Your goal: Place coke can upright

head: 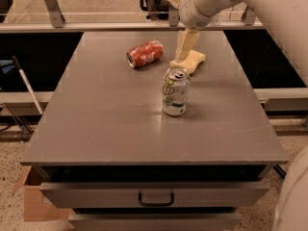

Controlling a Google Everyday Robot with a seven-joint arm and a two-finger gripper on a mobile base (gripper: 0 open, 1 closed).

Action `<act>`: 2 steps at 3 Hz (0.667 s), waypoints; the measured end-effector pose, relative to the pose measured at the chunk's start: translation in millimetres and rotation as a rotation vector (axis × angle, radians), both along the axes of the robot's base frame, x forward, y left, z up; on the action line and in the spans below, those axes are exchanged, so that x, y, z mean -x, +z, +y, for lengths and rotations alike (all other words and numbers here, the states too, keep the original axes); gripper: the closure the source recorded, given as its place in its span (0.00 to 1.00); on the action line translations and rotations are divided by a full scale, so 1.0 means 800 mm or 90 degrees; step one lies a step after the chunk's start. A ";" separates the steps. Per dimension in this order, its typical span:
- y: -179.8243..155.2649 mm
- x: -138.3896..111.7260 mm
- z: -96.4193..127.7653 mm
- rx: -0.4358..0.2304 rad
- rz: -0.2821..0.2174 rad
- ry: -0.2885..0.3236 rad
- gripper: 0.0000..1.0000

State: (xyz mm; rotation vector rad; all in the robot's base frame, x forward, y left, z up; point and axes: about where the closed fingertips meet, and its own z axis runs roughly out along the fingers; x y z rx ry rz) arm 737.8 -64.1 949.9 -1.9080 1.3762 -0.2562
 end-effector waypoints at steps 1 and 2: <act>-0.011 -0.006 0.027 0.003 -0.017 0.010 0.00; -0.025 -0.018 0.063 0.011 -0.010 0.045 0.00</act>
Offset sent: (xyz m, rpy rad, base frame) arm 0.0193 0.0675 -0.0172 -0.0233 -0.0175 0.1050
